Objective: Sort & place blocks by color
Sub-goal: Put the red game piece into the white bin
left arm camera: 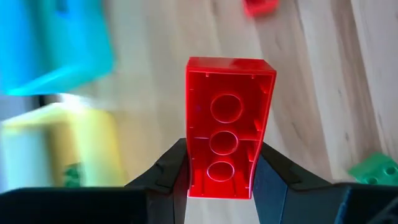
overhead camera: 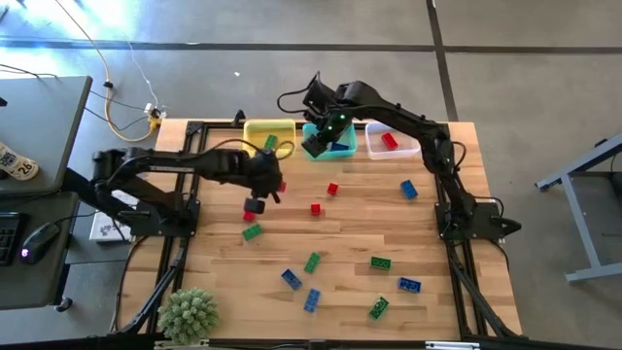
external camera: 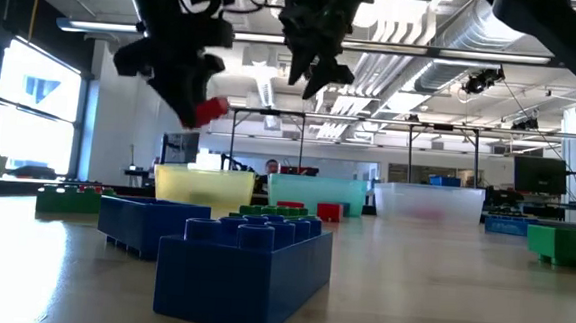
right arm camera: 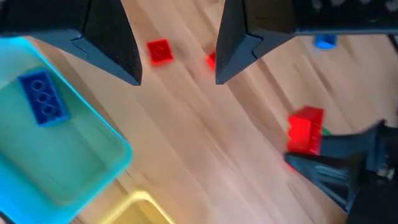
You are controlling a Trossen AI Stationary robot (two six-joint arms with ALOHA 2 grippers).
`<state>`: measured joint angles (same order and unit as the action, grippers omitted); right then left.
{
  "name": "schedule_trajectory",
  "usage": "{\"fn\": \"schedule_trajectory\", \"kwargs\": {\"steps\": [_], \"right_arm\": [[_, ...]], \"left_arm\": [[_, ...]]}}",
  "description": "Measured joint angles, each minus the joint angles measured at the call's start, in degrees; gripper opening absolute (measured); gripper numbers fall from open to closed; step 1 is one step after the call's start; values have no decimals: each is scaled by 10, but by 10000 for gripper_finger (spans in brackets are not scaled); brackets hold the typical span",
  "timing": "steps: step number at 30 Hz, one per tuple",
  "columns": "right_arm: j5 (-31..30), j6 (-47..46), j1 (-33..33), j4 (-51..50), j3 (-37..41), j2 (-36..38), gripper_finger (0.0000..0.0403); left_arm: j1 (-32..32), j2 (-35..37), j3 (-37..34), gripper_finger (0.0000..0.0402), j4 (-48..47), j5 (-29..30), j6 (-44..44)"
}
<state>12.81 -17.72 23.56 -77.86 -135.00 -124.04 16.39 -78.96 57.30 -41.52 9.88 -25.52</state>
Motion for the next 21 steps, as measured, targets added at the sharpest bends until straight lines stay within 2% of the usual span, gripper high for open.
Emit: {"fn": "schedule_trajectory", "kwargs": {"steps": [8,16,21], "right_arm": [[18,-103,-36,61,0,8,190],[19,-202,-72,154,0,8,190],[10,-233,-85,163,0,8,190]], "left_arm": [[14,59,1,105,37,47,-3],[17,63,1,105,62,77,-50],[16,64,1,105,100,78,-88]]}}
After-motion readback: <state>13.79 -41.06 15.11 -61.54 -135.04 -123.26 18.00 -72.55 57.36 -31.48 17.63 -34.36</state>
